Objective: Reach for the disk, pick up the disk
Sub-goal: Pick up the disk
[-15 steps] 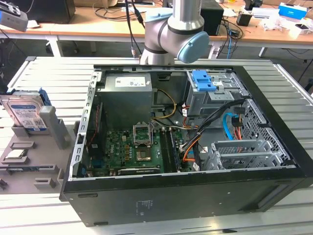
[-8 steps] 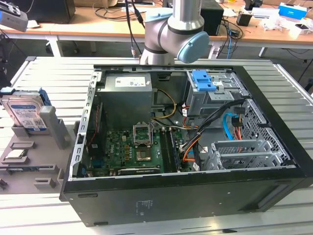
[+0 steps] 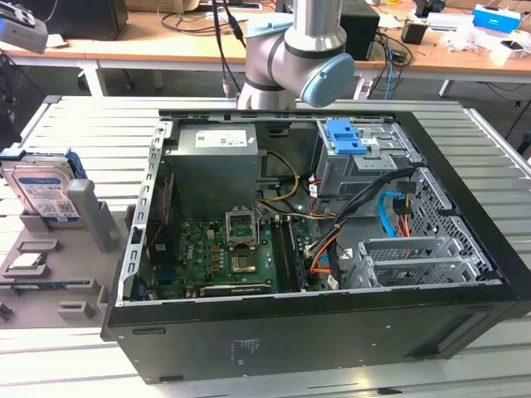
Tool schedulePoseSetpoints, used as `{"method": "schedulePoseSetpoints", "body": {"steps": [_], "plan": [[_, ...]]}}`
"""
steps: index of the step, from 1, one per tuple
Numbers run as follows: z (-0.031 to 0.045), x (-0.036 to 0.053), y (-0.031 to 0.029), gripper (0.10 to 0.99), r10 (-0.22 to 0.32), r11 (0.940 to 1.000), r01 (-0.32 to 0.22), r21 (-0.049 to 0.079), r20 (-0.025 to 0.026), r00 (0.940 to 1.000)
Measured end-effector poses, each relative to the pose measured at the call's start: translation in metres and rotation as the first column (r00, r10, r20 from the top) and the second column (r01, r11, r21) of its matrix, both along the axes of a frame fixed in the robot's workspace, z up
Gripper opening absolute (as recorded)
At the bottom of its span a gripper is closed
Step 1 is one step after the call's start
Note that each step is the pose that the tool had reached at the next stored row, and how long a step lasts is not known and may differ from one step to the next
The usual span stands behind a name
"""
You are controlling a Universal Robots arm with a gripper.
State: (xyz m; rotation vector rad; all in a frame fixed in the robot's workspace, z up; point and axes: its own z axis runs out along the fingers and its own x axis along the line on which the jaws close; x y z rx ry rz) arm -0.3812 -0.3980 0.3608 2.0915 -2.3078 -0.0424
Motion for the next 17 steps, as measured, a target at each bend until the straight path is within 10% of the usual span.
{"method": "schedulePoseSetpoints", "body": {"steps": [17], "plan": [[-0.0037,-0.0014,0.0037,0.545,0.0,1.0,0.0,0.0,-0.0001,1.0]]}}
